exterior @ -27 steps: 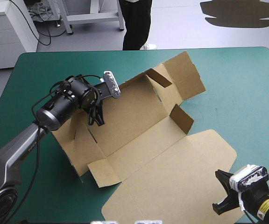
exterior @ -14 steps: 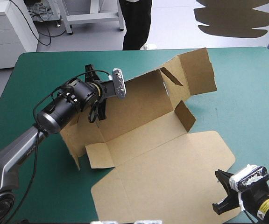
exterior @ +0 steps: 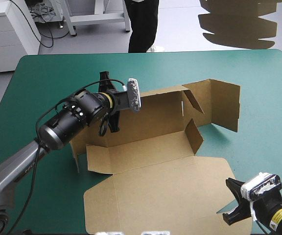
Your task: Fold the box
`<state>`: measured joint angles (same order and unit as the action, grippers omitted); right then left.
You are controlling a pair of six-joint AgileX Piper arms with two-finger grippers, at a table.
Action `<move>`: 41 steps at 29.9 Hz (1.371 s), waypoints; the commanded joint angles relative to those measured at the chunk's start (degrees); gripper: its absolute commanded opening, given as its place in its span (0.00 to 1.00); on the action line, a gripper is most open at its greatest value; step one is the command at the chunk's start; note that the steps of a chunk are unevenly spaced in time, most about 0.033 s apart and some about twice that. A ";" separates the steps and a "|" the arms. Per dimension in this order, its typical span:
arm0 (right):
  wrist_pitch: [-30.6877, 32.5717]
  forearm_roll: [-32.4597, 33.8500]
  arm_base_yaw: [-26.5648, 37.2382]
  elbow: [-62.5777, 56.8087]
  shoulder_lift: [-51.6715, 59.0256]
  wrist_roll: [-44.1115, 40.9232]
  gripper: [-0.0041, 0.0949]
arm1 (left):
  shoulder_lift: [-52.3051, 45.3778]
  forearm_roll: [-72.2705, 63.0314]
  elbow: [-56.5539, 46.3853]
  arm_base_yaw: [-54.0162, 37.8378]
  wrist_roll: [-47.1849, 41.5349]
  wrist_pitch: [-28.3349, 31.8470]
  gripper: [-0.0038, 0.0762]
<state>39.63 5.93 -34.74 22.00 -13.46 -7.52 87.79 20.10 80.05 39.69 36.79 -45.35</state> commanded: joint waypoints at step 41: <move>0.70 25.65 0.05 1.68 -0.52 -25.47 0.48 | -6.49 49.18 -20.92 18.23 -49.80 13.24 0.04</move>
<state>43.09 28.30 -34.74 21.99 -13.46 -31.02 83.86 71.80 58.63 56.47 -12.85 -39.04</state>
